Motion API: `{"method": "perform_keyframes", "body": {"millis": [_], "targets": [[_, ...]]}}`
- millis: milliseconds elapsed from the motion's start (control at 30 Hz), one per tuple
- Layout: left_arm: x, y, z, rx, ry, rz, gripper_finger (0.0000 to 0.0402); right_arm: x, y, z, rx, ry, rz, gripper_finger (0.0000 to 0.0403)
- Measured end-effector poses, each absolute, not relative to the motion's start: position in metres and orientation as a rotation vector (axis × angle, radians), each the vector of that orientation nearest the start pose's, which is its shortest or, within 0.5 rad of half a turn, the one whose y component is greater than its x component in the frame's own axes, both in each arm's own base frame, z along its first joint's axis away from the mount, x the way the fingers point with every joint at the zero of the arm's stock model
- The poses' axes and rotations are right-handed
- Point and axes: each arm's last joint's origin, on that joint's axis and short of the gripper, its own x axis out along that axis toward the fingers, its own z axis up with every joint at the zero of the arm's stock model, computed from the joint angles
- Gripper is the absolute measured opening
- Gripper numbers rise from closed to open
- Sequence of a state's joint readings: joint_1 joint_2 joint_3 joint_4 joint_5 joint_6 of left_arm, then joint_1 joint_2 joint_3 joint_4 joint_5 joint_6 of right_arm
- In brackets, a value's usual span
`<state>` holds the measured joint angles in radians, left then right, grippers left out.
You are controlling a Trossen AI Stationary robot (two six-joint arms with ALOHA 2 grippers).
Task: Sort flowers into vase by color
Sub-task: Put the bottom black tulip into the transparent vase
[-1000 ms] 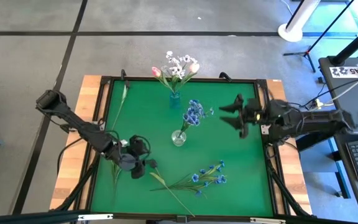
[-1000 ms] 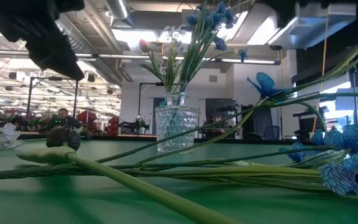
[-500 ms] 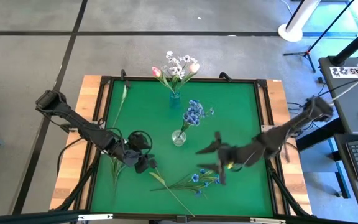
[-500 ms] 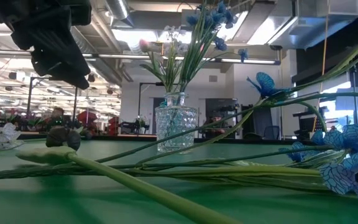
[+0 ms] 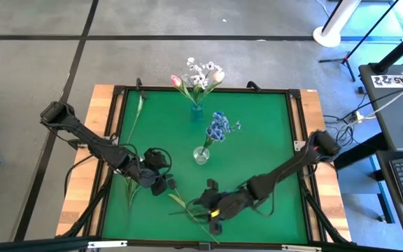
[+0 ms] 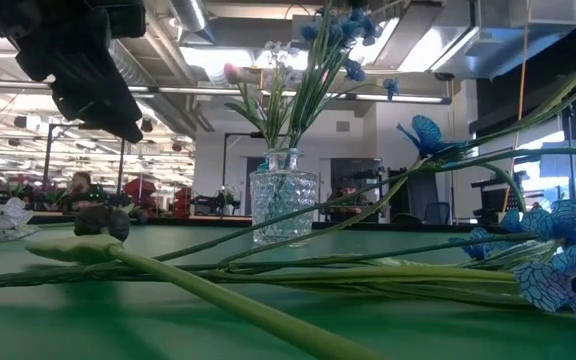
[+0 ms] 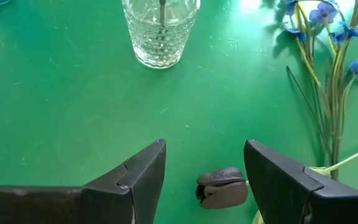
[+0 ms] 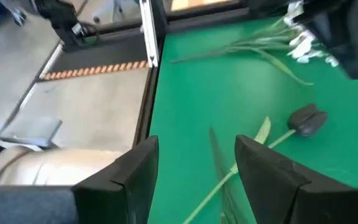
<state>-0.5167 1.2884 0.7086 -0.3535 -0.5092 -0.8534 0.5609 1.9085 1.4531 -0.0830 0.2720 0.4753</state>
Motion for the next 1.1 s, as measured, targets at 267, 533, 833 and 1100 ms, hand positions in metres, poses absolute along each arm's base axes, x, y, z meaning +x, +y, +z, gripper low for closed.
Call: {"method": "perform_keyframes", "body": {"millis": [267, 533, 833, 1100], "targets": [[0.215, -0.105, 0.198, -0.314, 0.751, 0.328, 0.021, 0.395, 0.227, 0.201, 0.256, 0.718, 0.04, 0.0209], [0.215, -0.105, 0.198, -0.313, 0.746, 0.334, 0.021, 0.41, 0.218, 0.161, 0.294, 0.787, -0.002, 0.0209], [0.214, -0.105, 0.197, -0.309, 0.752, 0.337, 0.021, 0.433, 0.199, 0.133, 0.36, 0.758, -0.013, 0.0209], [0.213, -0.104, 0.196, -0.3, 0.766, 0.343, 0.021, 0.435, 0.201, 0.129, 0.382, 0.74, -0.011, 0.0209]]}}
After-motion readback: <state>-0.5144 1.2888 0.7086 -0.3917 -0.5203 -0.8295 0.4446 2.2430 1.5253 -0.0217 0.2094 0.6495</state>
